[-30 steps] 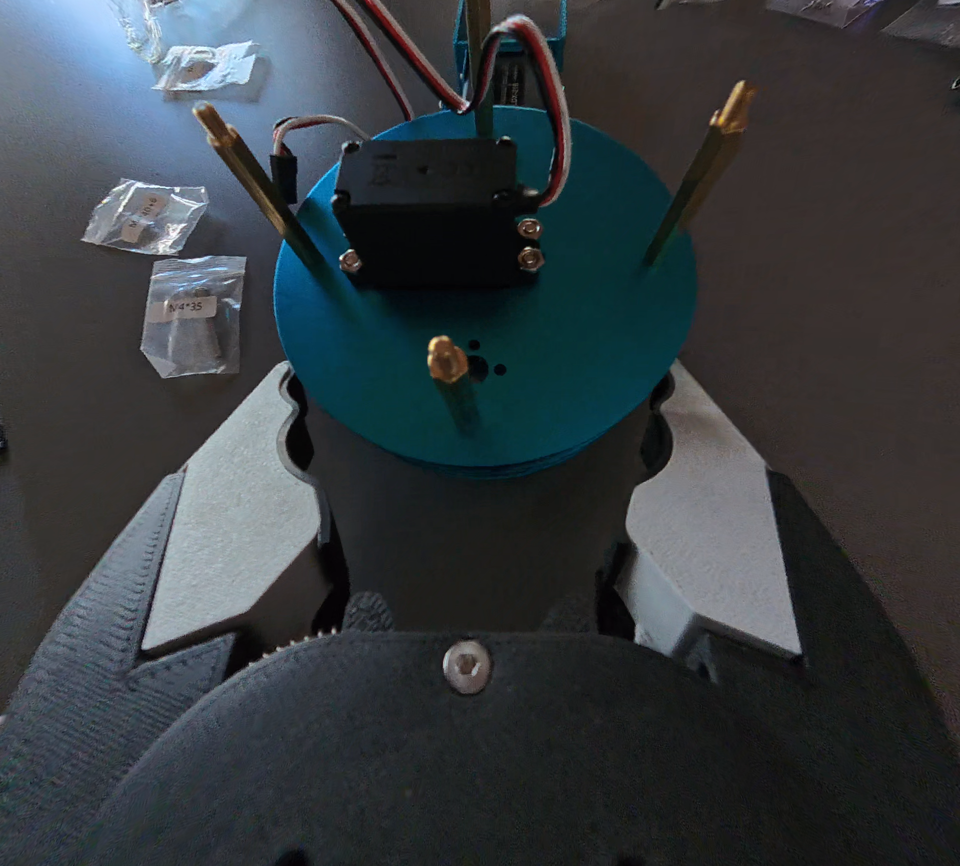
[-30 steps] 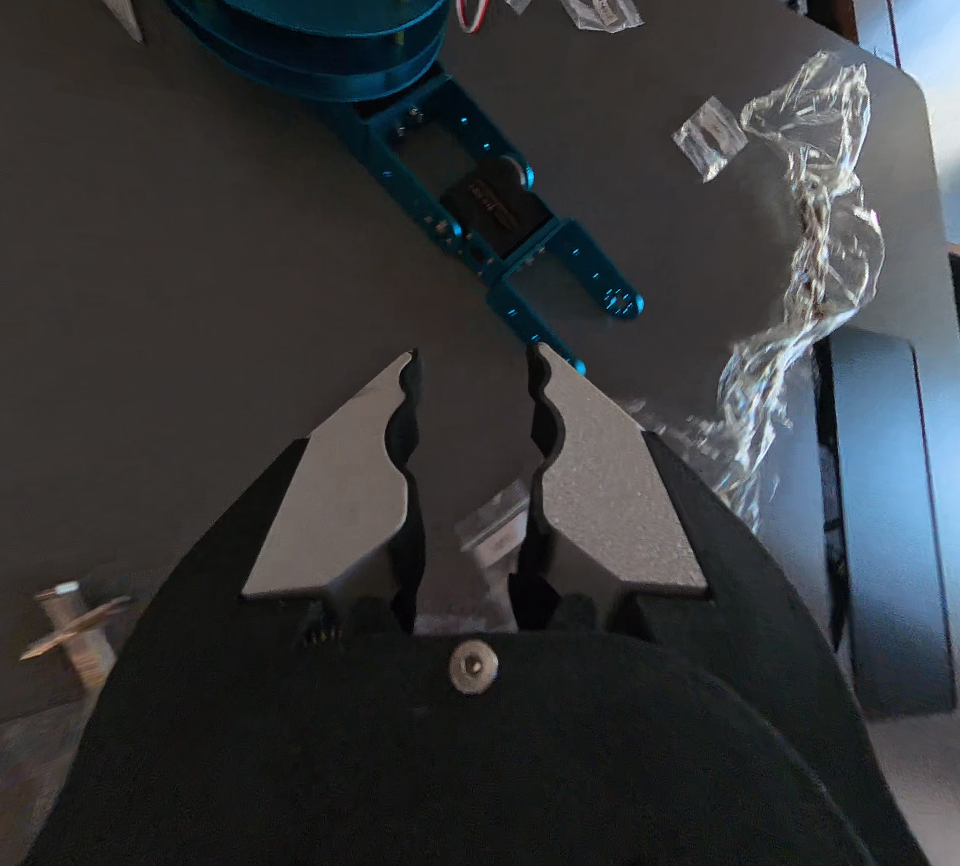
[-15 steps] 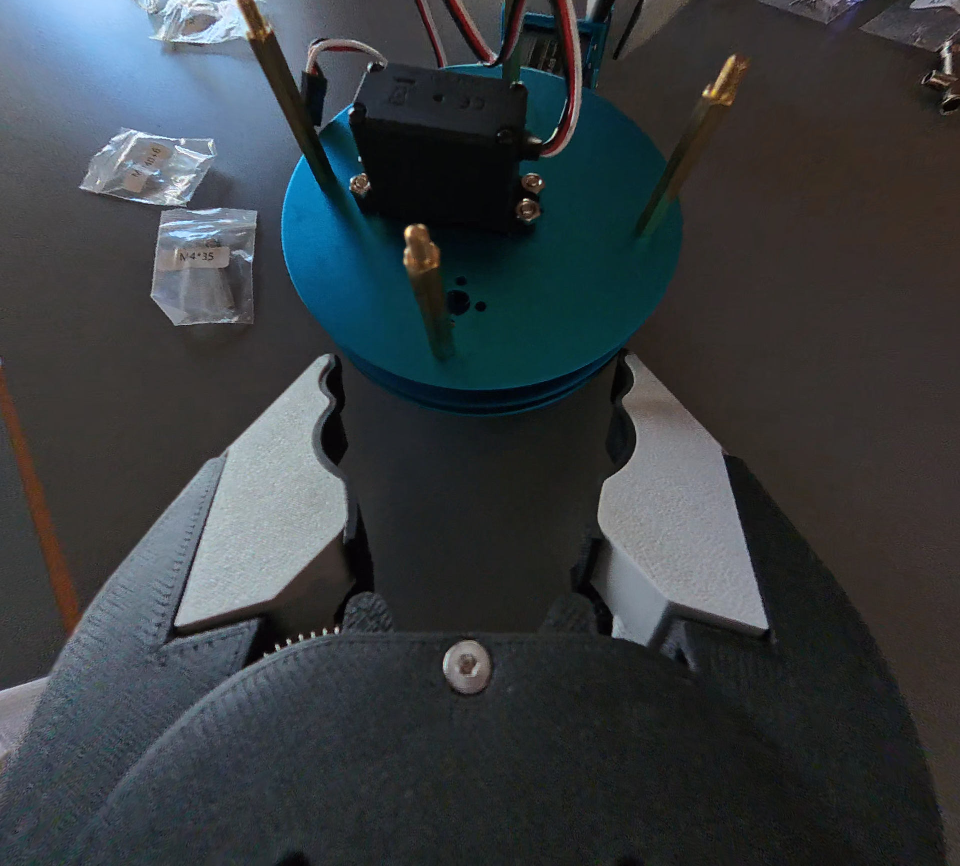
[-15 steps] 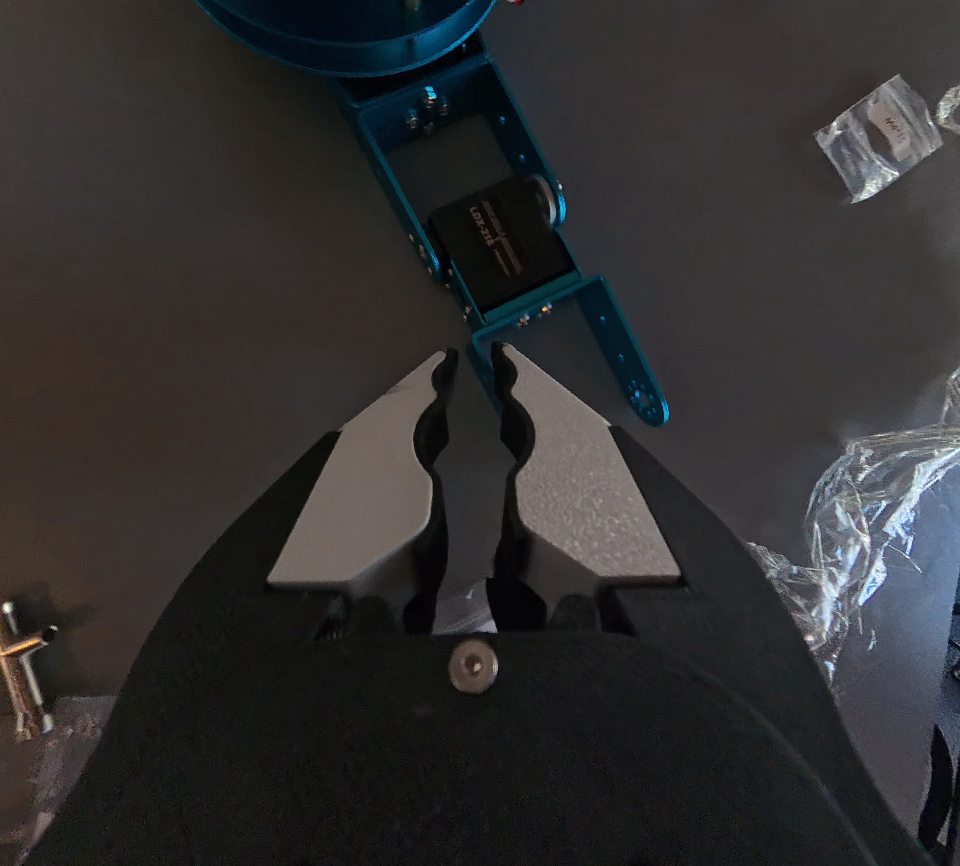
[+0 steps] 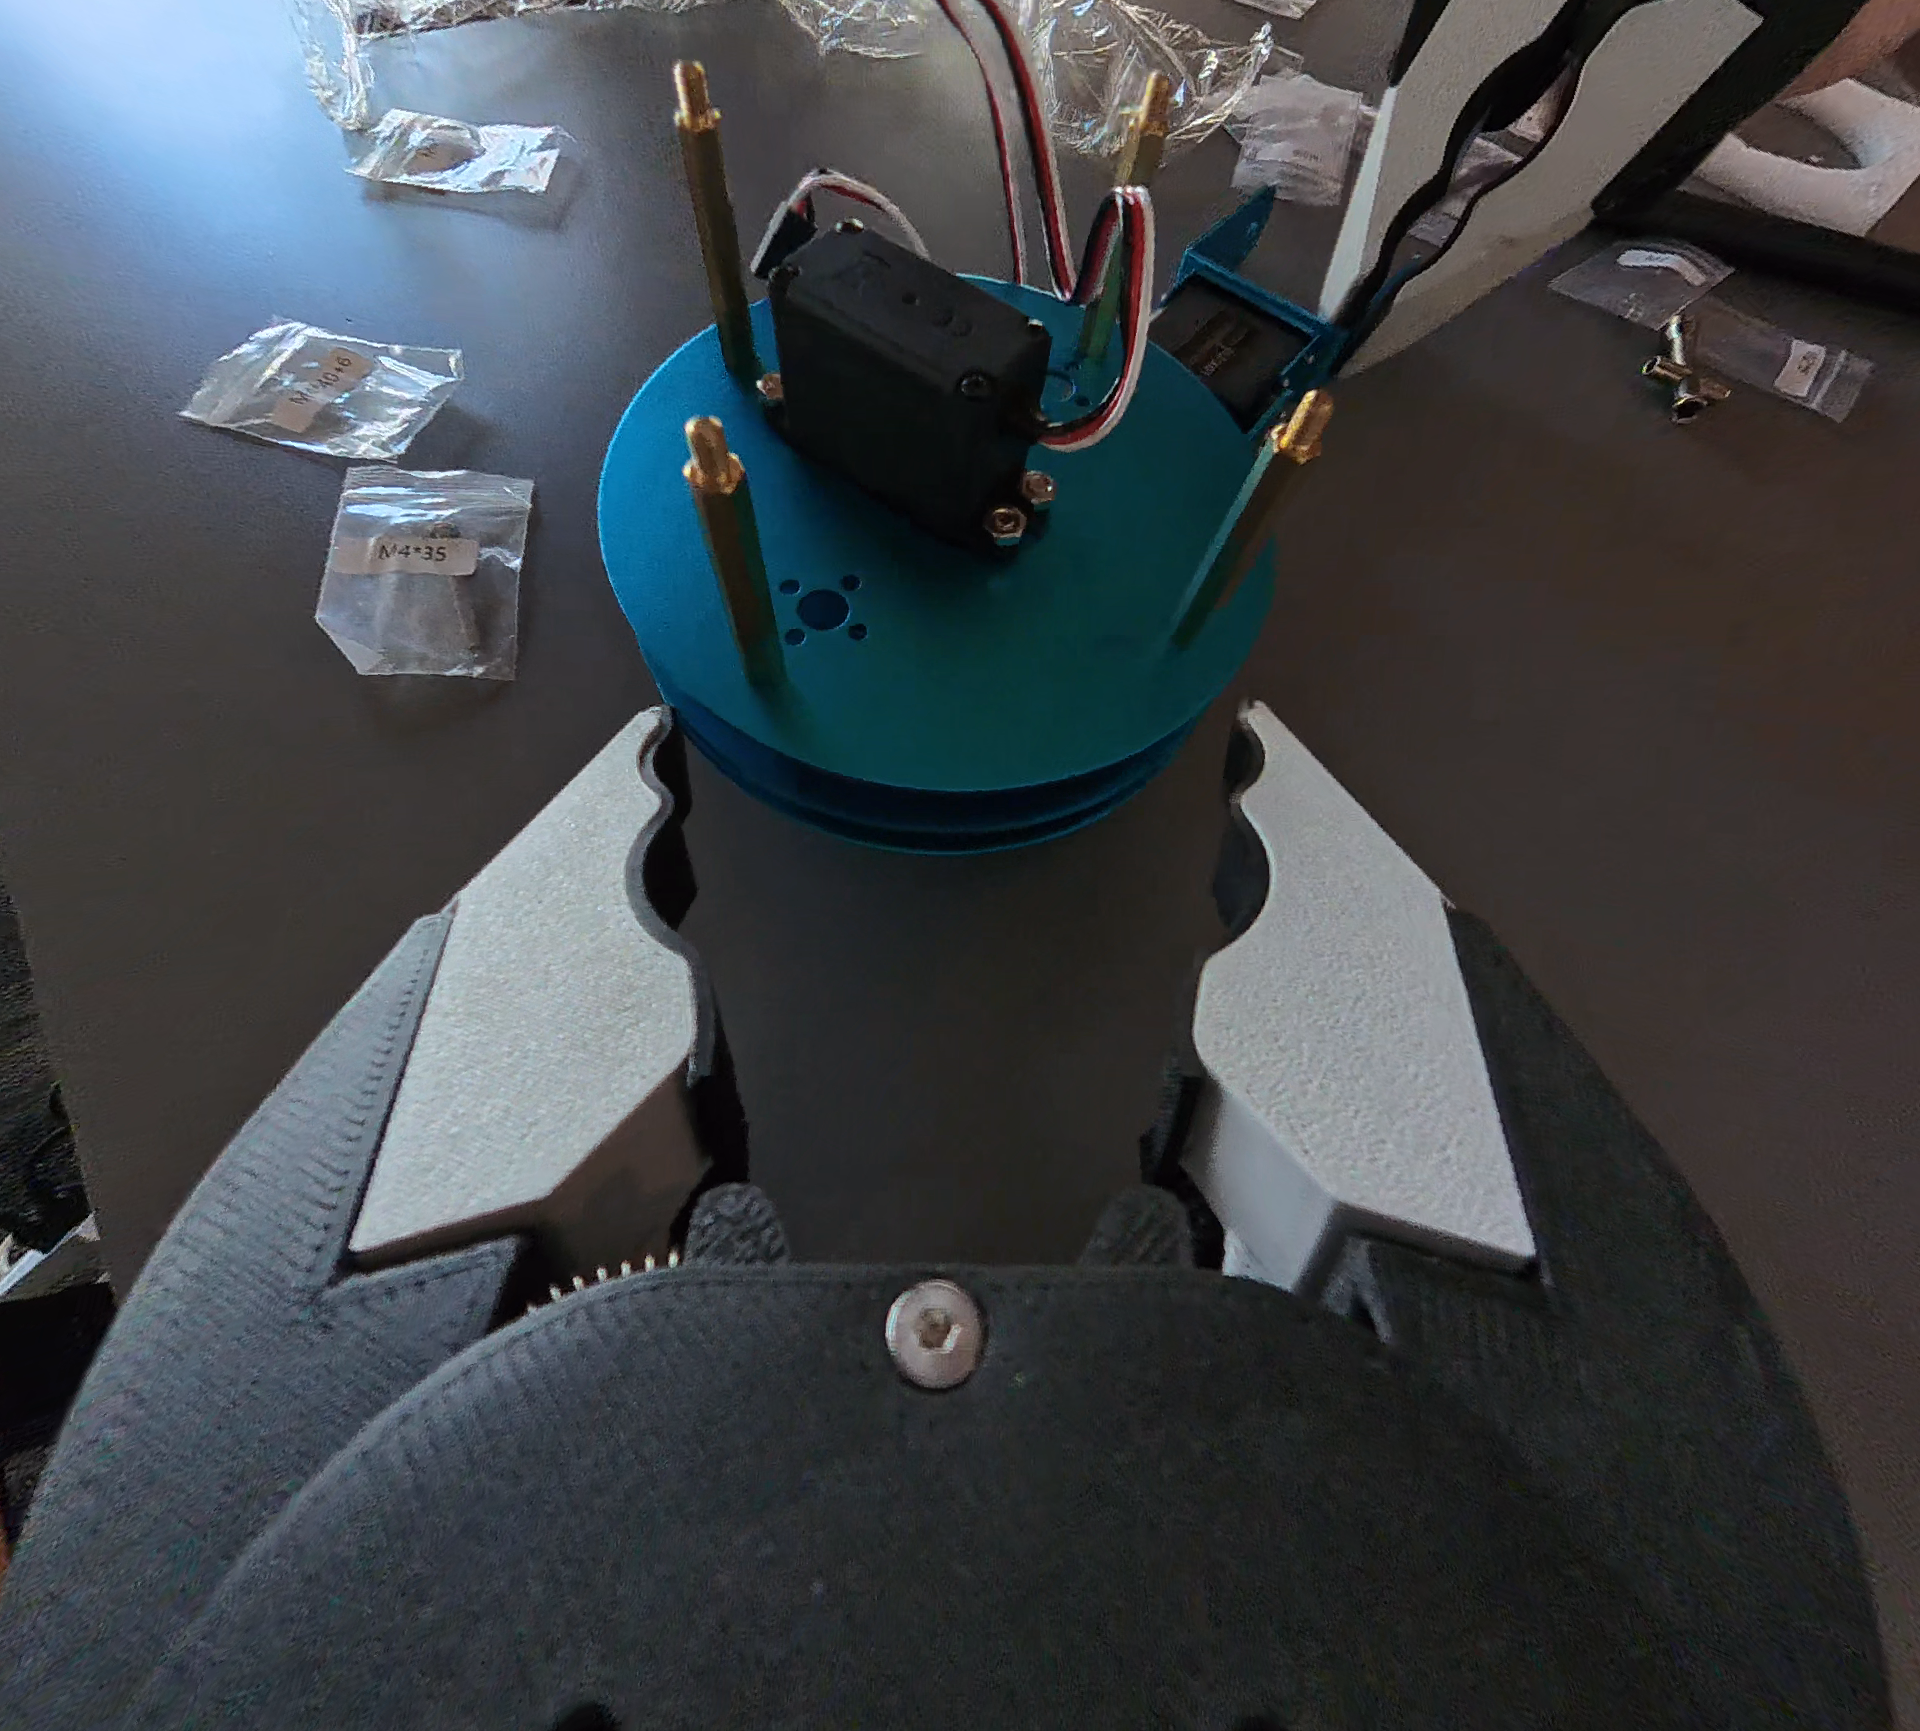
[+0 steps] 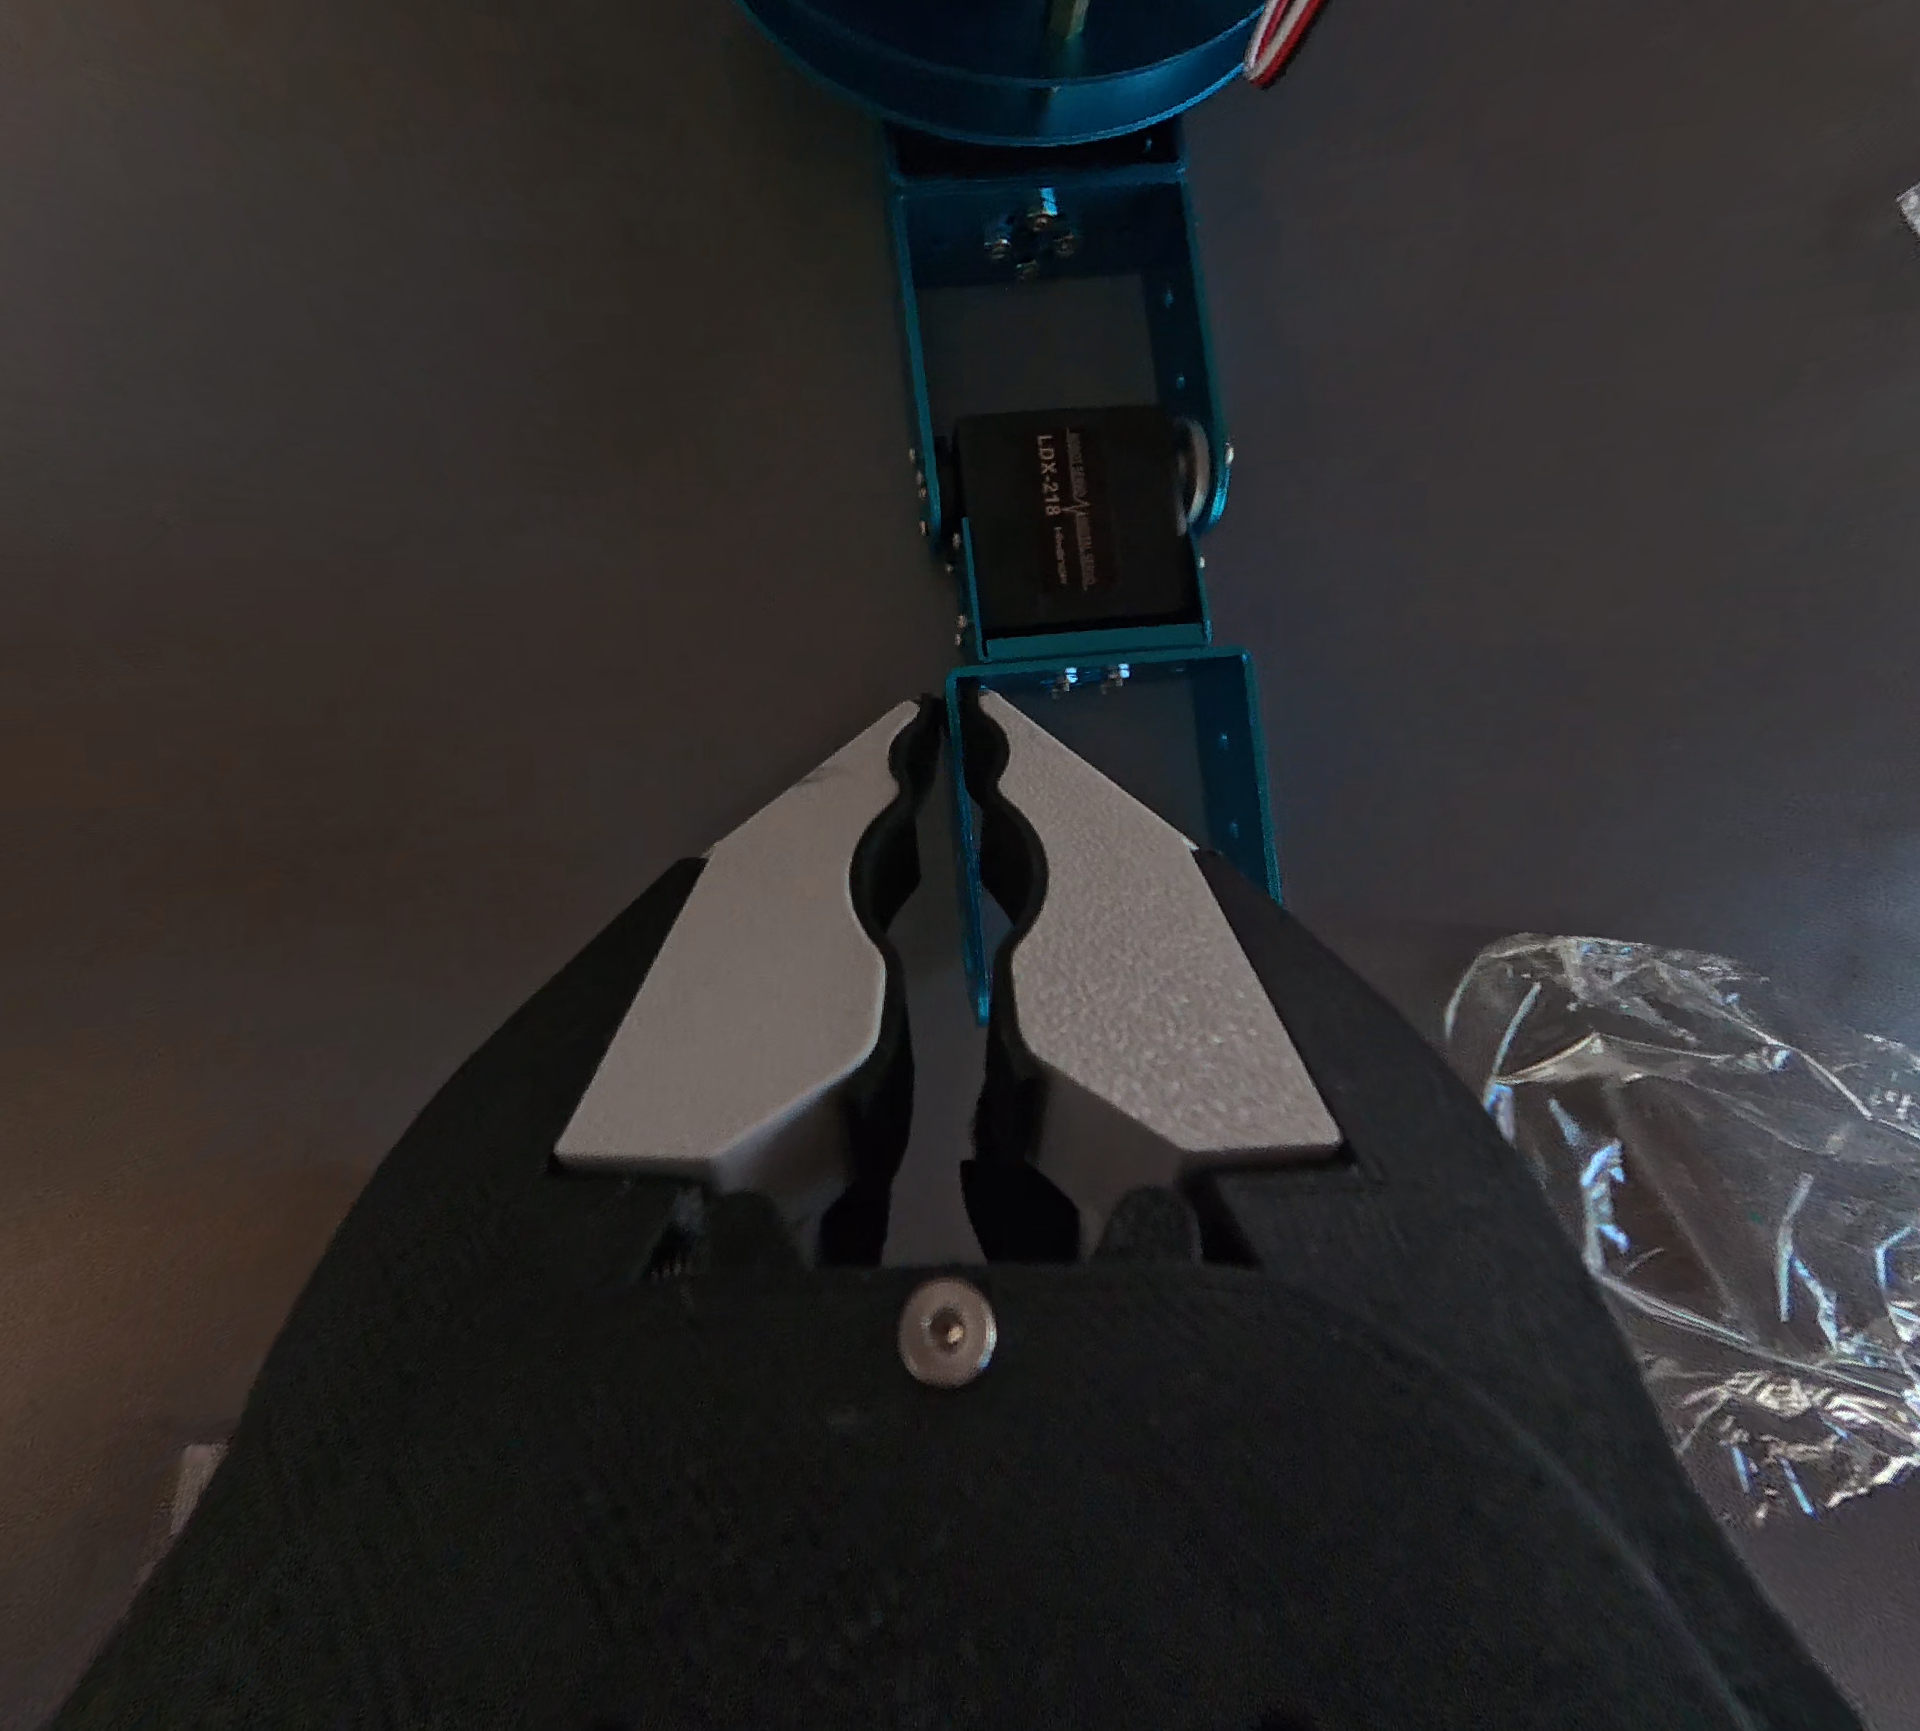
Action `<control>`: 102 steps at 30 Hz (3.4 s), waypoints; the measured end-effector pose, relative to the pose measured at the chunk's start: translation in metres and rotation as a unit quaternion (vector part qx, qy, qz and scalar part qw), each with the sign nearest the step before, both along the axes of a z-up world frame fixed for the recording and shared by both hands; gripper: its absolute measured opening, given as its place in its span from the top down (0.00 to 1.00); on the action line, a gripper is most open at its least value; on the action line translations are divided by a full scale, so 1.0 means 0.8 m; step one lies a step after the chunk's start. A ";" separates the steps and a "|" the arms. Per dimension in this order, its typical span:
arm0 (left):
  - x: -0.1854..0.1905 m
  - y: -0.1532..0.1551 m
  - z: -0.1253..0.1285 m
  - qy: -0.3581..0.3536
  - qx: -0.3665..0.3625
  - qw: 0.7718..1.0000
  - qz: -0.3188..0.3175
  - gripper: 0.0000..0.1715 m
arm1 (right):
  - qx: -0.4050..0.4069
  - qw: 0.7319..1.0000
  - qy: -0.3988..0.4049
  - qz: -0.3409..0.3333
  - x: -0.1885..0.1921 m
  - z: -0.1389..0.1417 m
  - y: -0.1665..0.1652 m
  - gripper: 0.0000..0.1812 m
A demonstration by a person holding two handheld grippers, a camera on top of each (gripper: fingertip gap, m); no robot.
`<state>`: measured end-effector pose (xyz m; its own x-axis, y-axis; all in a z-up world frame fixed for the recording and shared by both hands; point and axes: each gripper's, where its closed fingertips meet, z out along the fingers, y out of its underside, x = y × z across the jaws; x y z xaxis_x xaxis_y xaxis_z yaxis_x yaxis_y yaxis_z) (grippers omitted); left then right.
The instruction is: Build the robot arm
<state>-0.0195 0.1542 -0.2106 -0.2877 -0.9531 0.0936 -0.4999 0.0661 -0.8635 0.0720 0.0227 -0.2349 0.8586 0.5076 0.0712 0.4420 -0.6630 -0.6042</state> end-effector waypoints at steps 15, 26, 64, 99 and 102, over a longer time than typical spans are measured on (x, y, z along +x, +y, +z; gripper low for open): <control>0.000 0.002 -0.001 -0.004 0.007 1.000 0.015 0.43 | -0.011 1.000 -0.005 -0.012 -0.008 -0.001 -0.005 0.98; -0.001 0.002 -0.006 0.020 -0.037 0.999 0.008 0.47 | -0.014 1.000 -0.011 0.023 -0.014 -0.001 -0.011 0.98; 0.000 0.001 -0.005 -0.001 0.055 0.998 0.019 0.52 | -0.130 0.988 -0.082 0.030 -0.020 -0.012 -0.033 0.98; -0.041 0.028 0.086 -0.190 0.070 0.967 0.153 0.56 | 0.342 0.907 0.147 -0.198 -0.117 0.126 -0.054 0.81; -0.098 0.002 0.101 -0.202 0.023 0.956 0.212 0.56 | 0.344 0.898 0.191 -0.196 -0.160 0.111 -0.051 0.81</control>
<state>-0.0979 0.1561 -0.1297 0.1225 -0.9924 0.0111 -0.1164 -0.0255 -0.9929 -0.0560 -0.0178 -0.1464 0.9903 0.1092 -0.0859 -0.0709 -0.1352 -0.9883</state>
